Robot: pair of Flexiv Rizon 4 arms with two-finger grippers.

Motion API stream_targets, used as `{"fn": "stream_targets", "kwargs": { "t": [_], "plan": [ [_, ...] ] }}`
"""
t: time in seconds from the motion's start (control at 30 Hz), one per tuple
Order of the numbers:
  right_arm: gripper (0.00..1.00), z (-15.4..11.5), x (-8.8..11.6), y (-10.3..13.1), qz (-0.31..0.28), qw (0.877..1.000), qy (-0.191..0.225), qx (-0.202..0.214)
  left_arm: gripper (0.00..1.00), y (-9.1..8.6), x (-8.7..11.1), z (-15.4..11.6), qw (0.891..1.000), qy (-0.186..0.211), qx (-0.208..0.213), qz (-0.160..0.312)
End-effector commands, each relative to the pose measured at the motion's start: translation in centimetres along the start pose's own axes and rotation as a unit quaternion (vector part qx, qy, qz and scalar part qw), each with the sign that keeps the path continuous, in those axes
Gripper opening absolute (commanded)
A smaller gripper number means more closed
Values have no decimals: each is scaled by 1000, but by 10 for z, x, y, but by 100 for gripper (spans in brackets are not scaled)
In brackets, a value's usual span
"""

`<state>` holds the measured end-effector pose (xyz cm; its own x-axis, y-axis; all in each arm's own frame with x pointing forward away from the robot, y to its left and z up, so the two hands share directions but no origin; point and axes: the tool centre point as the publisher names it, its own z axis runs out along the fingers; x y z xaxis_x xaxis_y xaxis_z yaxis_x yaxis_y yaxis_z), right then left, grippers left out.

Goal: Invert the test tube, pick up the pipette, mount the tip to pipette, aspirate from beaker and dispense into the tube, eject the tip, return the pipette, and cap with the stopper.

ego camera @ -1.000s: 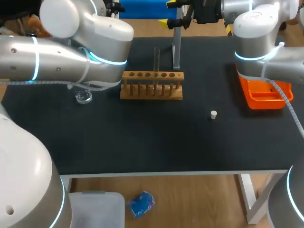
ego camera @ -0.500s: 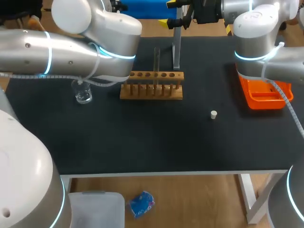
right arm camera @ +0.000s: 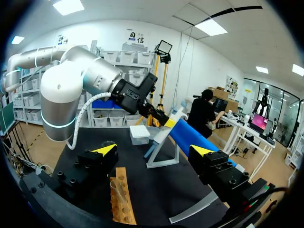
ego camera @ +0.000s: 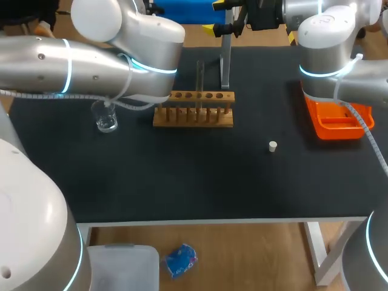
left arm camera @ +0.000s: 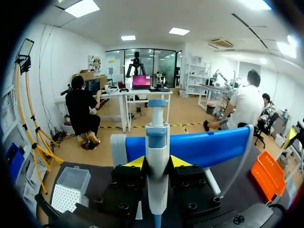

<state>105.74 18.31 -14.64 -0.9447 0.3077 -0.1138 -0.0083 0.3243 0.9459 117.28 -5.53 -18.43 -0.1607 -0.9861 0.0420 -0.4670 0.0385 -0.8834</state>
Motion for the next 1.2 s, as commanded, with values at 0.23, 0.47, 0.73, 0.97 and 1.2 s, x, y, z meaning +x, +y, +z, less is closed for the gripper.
{"fn": "stream_targets", "kwargs": {
  "t": [0.23, 0.47, 0.73, 0.97, 1.2],
  "plan": [
    [100, -1, -1, 0, 0, 1000, 1, 1, 0, -2, 4, 7, 999, -31, -26, -2],
    [100, -1, -1, 0, 0, 1000, 1, 1, 0, -1, 4, 8, 998, -45, -33, -8],
    [100, -1, -1, 0, 0, 1000, 1, 1, 0, 2, 4, 9, 998, -56, -41, -11],
    [100, -1, -1, 0, 0, 1000, 1, 1, 0, 5, 5, 11, 997, -59, -50, -13],
    [100, -1, -1, 0, 0, 1000, 1, 1, 100, 8, 7, 9, 996, -59, -55, -21]
  ]
}}
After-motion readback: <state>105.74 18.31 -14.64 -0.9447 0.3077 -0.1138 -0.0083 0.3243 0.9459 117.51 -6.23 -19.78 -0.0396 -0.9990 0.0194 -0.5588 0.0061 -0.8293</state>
